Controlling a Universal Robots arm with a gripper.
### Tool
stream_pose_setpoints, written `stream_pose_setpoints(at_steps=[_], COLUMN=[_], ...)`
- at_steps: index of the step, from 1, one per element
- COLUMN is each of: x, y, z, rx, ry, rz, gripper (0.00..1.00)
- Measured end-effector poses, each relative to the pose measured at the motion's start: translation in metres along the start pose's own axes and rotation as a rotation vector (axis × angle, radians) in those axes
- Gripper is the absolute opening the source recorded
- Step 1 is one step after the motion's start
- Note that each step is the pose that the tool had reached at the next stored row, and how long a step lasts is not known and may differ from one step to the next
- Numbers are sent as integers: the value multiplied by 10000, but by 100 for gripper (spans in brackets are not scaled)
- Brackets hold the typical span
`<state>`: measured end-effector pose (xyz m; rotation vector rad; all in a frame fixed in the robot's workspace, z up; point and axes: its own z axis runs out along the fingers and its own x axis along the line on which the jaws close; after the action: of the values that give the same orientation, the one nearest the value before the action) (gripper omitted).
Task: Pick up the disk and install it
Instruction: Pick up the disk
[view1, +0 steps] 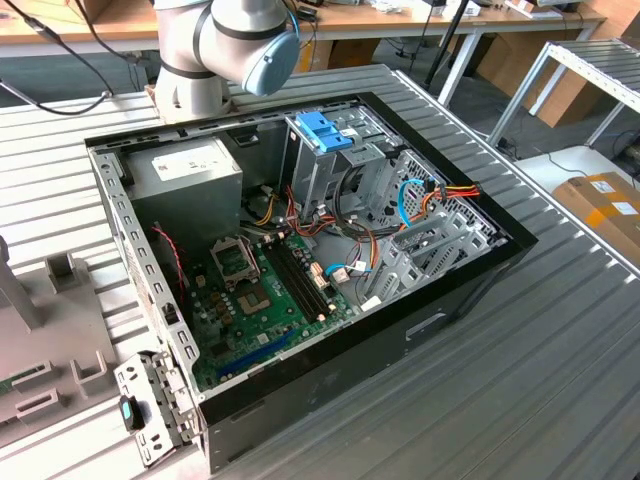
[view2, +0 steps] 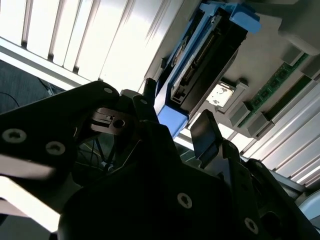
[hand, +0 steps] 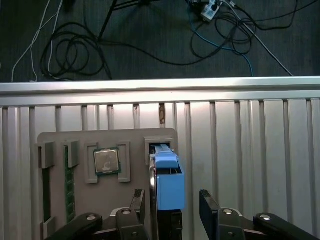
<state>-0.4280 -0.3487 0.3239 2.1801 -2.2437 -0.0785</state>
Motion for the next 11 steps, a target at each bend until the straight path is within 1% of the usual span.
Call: stream_pose_setpoints(at_steps=[4, 6, 9, 11], x=[1, 2, 3, 4], y=[7, 20, 42, 62], z=[31, 43, 73, 85], rx=[-6, -6, -16, -15], ry=[-1, -19, -73, -81], rz=[-131, -225, -436, -478], gripper=[56, 56, 56, 56])
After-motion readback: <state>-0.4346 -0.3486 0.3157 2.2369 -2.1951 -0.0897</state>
